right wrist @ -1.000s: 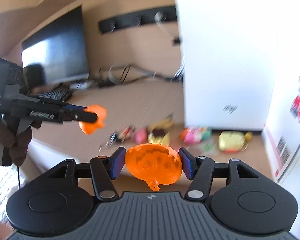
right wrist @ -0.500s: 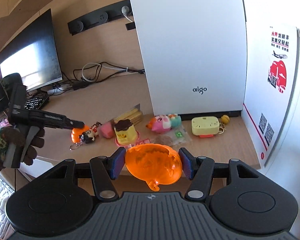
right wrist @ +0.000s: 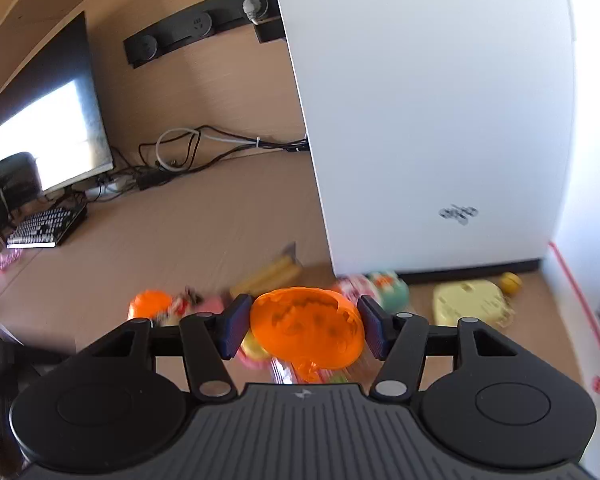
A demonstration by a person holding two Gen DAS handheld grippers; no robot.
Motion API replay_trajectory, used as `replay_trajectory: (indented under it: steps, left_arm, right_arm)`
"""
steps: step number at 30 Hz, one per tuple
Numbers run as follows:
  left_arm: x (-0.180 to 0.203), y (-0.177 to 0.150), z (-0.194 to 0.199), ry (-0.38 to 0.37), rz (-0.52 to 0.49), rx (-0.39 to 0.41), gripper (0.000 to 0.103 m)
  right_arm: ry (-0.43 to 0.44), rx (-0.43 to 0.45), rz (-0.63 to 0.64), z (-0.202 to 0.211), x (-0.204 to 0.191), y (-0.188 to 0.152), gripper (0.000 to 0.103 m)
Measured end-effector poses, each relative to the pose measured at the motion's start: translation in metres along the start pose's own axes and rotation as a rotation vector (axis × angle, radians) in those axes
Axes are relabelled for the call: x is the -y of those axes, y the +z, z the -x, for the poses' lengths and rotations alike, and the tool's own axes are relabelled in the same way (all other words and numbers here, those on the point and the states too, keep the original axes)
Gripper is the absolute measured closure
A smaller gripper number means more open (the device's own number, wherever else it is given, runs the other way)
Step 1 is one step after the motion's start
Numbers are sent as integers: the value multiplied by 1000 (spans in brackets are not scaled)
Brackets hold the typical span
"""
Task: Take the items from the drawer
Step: 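Carry both orange pumpkins onto the desktop and open both grippers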
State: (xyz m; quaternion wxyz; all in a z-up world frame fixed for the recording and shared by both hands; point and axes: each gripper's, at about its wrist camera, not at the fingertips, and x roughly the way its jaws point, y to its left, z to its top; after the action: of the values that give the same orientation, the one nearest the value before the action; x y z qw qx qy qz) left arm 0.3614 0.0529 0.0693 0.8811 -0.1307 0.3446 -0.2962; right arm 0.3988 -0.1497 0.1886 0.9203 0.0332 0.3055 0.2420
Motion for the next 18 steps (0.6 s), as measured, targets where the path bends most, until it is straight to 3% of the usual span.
replay_trajectory:
  steps: [3,5,7,10,18]
  left_arm:
    - [7,-25,-26,-60,-49,-110,65]
    - [7,-36,-37,-97,-58,-142,65]
    - [4,-41,-44,-108,-50,-153,65]
    - [-4,-41,-52,-124,-3,-178,65]
    - [-3,-37,-69,-93,-12,-243,65]
  right_arm:
    - [-23,27,14,-25,-5,7,45]
    - [-22,34,-1,-39,-3,10,45]
    - [-12,7,-40,-46,2,13,37]
    - [18,28,-81,-36,10,14,25]
    - [-25,-2,-63,7,16,6,23]
